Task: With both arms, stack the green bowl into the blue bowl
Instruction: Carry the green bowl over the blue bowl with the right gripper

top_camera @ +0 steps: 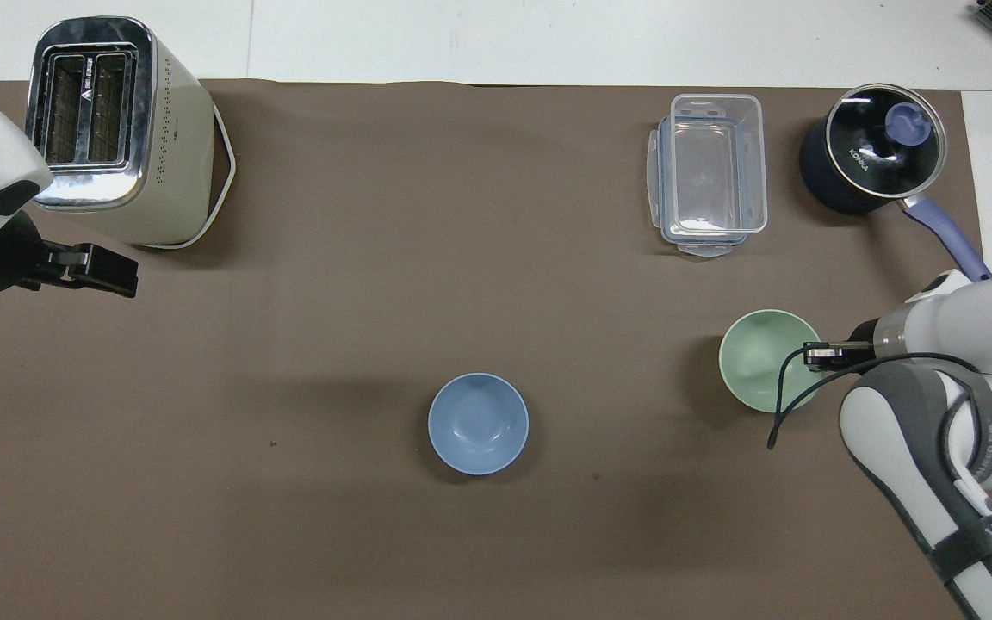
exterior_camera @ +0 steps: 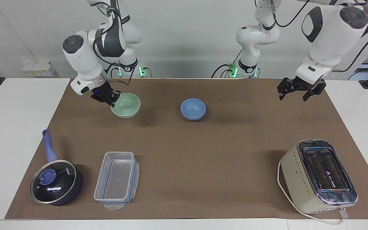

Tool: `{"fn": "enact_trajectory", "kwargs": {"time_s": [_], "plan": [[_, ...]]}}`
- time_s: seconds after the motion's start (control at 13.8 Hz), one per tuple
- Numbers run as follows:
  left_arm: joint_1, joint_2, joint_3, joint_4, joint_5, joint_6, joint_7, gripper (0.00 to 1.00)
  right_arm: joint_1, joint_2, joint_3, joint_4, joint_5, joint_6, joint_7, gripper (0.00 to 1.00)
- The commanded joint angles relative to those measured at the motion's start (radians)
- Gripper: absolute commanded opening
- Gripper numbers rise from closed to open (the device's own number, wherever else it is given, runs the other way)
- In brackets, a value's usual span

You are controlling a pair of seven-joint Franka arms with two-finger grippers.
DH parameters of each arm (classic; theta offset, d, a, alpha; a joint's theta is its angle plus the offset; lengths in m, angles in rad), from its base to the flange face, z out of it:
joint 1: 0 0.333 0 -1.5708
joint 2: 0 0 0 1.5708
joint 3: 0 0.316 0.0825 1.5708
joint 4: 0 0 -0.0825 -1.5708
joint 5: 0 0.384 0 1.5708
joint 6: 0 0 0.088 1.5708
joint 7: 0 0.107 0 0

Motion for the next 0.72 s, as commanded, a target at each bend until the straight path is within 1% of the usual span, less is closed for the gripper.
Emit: {"fn": "enact_trajectory", "kwargs": {"time_s": [0.0, 0.07, 0.22, 0.43, 0.58, 0.65], "plan": [[0.002, 0.002, -0.003, 0.009, 0.018, -0.018, -0.006, 1.0, 0.113, -0.005, 0.006, 0.031, 0.023, -0.027, 0.137, 0.0], [0.002, 0.002, -0.003, 0.009, 0.018, -0.018, -0.006, 1.0, 0.164, -0.002, 0.006, 0.042, 0.049, -0.012, 0.186, 0.0], [0.002, 0.002, -0.003, 0.009, 0.018, -0.018, -0.006, 1.0, 0.233, 0.015, 0.006, 0.05, 0.095, -0.001, 0.228, 0.0], [0.002, 0.002, -0.002, 0.009, 0.018, -0.018, -0.006, 1.0, 0.392, 0.079, 0.006, 0.051, 0.103, 0.105, 0.392, 0.0], [0.002, 0.002, -0.003, 0.009, 0.018, -0.018, -0.006, 1.0, 0.446, 0.11, 0.006, 0.043, 0.103, 0.177, 0.449, 0.0], [0.002, 0.002, -0.003, 0.009, 0.018, -0.018, -0.006, 1.0, 0.466, 0.122, 0.006, 0.04, 0.103, 0.185, 0.457, 0.0]]}}
